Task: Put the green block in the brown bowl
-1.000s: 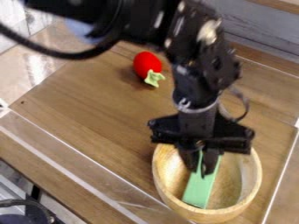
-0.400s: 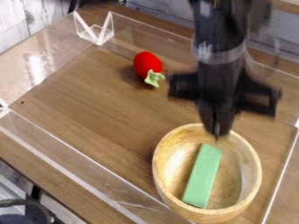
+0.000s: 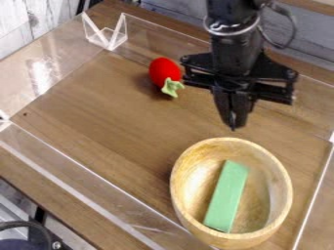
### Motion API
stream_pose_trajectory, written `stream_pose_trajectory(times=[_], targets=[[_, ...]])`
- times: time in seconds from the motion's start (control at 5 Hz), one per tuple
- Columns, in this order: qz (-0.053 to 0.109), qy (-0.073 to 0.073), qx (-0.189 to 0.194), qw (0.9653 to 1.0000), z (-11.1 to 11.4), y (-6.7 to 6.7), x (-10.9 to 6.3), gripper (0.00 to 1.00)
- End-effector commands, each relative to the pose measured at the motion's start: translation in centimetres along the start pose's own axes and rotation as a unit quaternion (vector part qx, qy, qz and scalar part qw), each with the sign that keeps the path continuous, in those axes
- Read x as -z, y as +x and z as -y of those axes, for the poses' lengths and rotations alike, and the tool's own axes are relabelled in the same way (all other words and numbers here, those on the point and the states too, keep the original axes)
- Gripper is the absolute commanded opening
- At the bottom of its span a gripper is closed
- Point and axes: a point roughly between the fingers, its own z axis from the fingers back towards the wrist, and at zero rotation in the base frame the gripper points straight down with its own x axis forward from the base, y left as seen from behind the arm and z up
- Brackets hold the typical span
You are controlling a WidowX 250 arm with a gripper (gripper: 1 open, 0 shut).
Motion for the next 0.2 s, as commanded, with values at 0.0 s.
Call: stream_pose_trajectory(times=[0.0], targets=[[0.022,-0.003,-0.003,0.9998,-0.11,0.75,-0.18,0.00]])
